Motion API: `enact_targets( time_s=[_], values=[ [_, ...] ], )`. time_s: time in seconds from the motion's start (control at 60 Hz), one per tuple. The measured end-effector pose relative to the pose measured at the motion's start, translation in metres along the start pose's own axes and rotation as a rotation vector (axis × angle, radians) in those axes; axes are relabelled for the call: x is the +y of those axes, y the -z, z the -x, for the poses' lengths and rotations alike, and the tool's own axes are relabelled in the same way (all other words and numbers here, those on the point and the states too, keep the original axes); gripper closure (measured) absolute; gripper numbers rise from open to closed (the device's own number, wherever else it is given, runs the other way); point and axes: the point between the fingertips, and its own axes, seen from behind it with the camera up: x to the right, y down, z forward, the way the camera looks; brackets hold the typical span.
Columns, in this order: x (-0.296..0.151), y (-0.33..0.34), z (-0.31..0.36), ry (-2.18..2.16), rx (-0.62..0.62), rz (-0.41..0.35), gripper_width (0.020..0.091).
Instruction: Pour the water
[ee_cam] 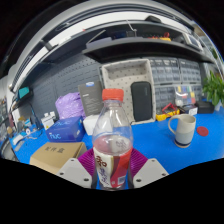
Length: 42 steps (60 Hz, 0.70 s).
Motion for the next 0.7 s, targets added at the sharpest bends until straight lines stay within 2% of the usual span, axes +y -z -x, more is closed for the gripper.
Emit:
enact_targets(
  time_s=[0.183,0.35,0.7],
  values=[
    [-0.036,-0.019,-0.046,-0.272,-0.033,0.025,0.0686],
    [-0.072,-0.035,-0.083,-0.647,-0.095,-0.001,0.0686],
    [-0.102,-0.054,-0.116,-1.36,-0.222,0.078,0.0687]
  ],
)
